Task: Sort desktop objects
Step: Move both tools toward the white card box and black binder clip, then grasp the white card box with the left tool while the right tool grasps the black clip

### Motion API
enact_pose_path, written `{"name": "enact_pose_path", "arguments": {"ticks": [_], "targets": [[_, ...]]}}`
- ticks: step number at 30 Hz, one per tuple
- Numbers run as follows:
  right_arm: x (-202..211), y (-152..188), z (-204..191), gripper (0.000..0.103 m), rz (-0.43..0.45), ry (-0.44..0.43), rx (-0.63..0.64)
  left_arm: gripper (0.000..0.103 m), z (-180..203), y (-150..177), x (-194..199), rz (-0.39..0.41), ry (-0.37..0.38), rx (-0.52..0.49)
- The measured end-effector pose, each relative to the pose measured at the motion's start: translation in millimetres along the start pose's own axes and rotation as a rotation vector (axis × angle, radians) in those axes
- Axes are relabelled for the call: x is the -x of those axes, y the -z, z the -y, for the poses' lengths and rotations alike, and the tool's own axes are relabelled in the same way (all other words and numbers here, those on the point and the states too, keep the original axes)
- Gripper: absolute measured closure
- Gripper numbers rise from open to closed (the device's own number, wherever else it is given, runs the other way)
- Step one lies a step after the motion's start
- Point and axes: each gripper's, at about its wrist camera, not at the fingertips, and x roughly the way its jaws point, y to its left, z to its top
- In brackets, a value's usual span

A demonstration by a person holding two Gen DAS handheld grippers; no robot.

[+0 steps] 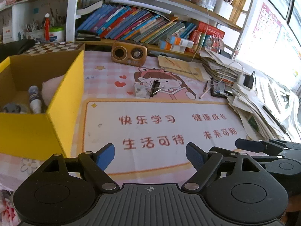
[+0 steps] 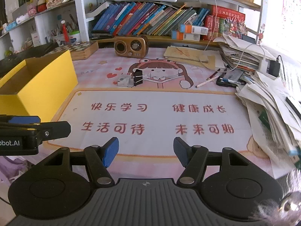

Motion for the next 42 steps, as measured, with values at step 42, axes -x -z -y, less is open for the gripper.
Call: {"name": "enact_pose_path", "arguments": {"ticks": [42], "targets": [[-185, -128, 38, 0.034, 0.051, -0.255, 0.168, 0.018, 1, -82, -120, -0.044, -0.271, 0.028]]}}
